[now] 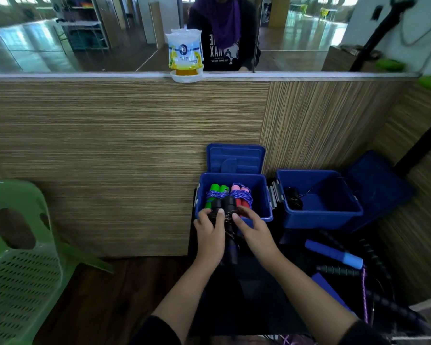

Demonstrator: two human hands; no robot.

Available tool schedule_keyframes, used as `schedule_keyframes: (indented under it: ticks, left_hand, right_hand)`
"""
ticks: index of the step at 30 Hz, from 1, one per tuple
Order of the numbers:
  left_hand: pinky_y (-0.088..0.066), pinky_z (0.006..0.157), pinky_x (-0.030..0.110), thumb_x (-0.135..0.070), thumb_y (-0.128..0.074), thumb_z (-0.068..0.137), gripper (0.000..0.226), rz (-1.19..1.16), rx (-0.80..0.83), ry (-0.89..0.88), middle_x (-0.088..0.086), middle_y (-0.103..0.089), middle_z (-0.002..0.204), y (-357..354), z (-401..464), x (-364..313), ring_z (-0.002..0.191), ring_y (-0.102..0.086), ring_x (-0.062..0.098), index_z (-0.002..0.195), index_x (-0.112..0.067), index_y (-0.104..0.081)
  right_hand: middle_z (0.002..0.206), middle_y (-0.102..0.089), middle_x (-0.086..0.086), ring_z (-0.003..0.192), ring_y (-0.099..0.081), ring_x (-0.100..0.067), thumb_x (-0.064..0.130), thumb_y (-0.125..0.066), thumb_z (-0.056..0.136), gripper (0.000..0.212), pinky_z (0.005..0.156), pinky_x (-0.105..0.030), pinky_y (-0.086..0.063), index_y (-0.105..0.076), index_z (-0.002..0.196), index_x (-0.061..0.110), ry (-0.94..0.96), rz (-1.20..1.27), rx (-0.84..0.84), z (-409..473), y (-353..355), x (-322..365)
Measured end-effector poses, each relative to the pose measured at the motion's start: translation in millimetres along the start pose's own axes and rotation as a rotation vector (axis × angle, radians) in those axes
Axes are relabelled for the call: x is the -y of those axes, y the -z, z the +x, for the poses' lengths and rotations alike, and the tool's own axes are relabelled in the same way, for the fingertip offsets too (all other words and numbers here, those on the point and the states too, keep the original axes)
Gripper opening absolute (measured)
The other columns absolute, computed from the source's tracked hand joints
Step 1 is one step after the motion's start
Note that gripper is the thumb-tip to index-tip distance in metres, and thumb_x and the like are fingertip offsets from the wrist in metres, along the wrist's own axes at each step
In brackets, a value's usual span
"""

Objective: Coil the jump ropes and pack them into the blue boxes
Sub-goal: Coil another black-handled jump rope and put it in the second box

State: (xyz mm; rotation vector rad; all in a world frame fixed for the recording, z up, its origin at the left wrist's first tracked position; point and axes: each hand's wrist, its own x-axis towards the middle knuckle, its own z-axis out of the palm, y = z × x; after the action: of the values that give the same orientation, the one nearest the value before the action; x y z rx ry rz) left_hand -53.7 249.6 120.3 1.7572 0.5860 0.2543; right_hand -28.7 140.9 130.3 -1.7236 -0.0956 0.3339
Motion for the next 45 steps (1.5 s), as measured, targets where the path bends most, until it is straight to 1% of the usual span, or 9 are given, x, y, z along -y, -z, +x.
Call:
schedule_keyframes:
  ticks: [10, 14, 17, 20, 23, 29, 35, 38, 45]
  left_hand:
    - [-0.023, 0.089, 0.011, -0.033, -0.033, 0.104, 0.048, 0.043, 0.28, -0.077, 0.009, -0.032, 0.13, -60, 0, -11, 0.113, -0.04, 0.011, 0.151, -0.025, -0.025]
    - [-0.022, 0.084, 0.005, -0.018, -0.037, 0.104, 0.046, 0.075, 0.345, -0.119, 0.003, -0.03, 0.117, -94, 8, -11, 0.092, -0.041, -0.005, 0.149, -0.019, -0.029]
    - [-0.026, 0.082, 0.004, -0.011, -0.038, 0.103, 0.047, 0.114, 0.376, -0.14, 0.004, -0.033, 0.111, -129, 19, -13, 0.089, -0.043, 0.001, 0.149, -0.015, -0.03]
    - [-0.028, 0.075, -0.004, -0.01, -0.039, 0.102, 0.049, 0.149, 0.429, -0.171, 0.005, -0.034, 0.113, -172, 29, -23, 0.088, -0.042, -0.002, 0.149, -0.018, -0.027]
    - [-0.029, 0.083, 0.004, -0.009, -0.045, 0.099, 0.052, 0.181, 0.462, -0.208, 0.002, -0.037, 0.115, -215, 44, -32, 0.097, -0.045, 0.007, 0.148, -0.02, -0.032]
    - [-0.04, 0.078, 0.013, -0.007, -0.049, 0.096, 0.05, 0.202, 0.534, -0.236, 0.003, -0.051, 0.103, -290, 82, -37, 0.086, -0.051, 0.007, 0.138, -0.032, -0.042]
    - [-0.045, 0.078, 0.013, -0.004, -0.046, 0.097, 0.041, 0.163, 0.576, -0.198, -0.005, -0.058, 0.09, -340, 113, -35, 0.079, -0.055, 0.004, 0.128, -0.029, -0.052]
    - [-0.048, 0.094, 0.03, -0.003, -0.048, 0.095, 0.036, 0.272, 0.524, -0.229, 0.002, -0.061, 0.101, -359, 134, -26, 0.093, -0.058, 0.013, 0.127, -0.018, -0.056]
    - [-0.035, 0.105, 0.017, -0.001, -0.052, 0.092, 0.045, 0.394, 0.581, -0.426, -0.002, -0.053, 0.13, -401, 164, -21, 0.118, -0.05, 0.008, 0.135, -0.017, -0.052]
  right_hand:
    - [0.141, -0.044, -0.003, 0.127, -0.042, -0.01, 0.026, -0.053, 0.095, 0.06, 0.102, -0.017, -0.029, -0.026, 0.147, 0.017, 0.068, -0.225, -0.161, 14, 45, -17]
    - [0.135, -0.052, 0.003, 0.122, -0.049, -0.007, 0.033, -0.061, 0.089, 0.071, 0.099, -0.017, -0.035, -0.025, 0.148, 0.021, -0.018, -0.185, -0.135, 28, 84, -28]
    - [0.121, -0.054, 0.015, 0.112, -0.05, 0.0, 0.031, -0.068, 0.085, 0.068, 0.086, -0.008, -0.036, -0.031, 0.141, 0.03, -0.02, -0.228, -0.106, 42, 124, -32]
    - [0.12, -0.061, 0.009, 0.113, -0.056, -0.007, 0.03, -0.069, 0.083, 0.066, 0.093, -0.019, -0.041, -0.038, 0.141, 0.023, -0.049, -0.268, -0.14, 64, 169, -38]
    - [0.121, -0.063, 0.008, 0.115, -0.058, -0.011, 0.036, -0.071, 0.081, 0.066, 0.1, -0.03, -0.045, -0.042, 0.14, 0.025, -0.071, -0.284, -0.164, 87, 212, -44]
    - [0.143, -0.04, 0.007, 0.131, -0.041, -0.01, 0.023, -0.07, 0.083, 0.073, 0.108, -0.022, -0.032, -0.032, 0.145, 0.016, -0.116, -0.223, -0.226, 125, 280, -52]
    - [0.138, -0.048, 0.004, 0.126, -0.043, -0.006, 0.02, -0.068, 0.085, 0.063, 0.103, -0.018, -0.033, -0.036, 0.14, 0.023, -0.102, -0.156, -0.296, 149, 315, -73]
    - [0.135, -0.053, 0.007, 0.122, -0.049, -0.004, 0.026, -0.069, 0.084, 0.063, 0.107, -0.026, -0.038, -0.034, 0.135, 0.04, -0.098, -0.129, -0.343, 157, 325, -84]
    - [0.134, -0.053, 0.007, 0.119, -0.052, -0.004, 0.032, -0.072, 0.078, 0.077, 0.106, -0.026, -0.039, -0.033, 0.144, 0.027, -0.096, -0.092, -0.423, 166, 342, -101]
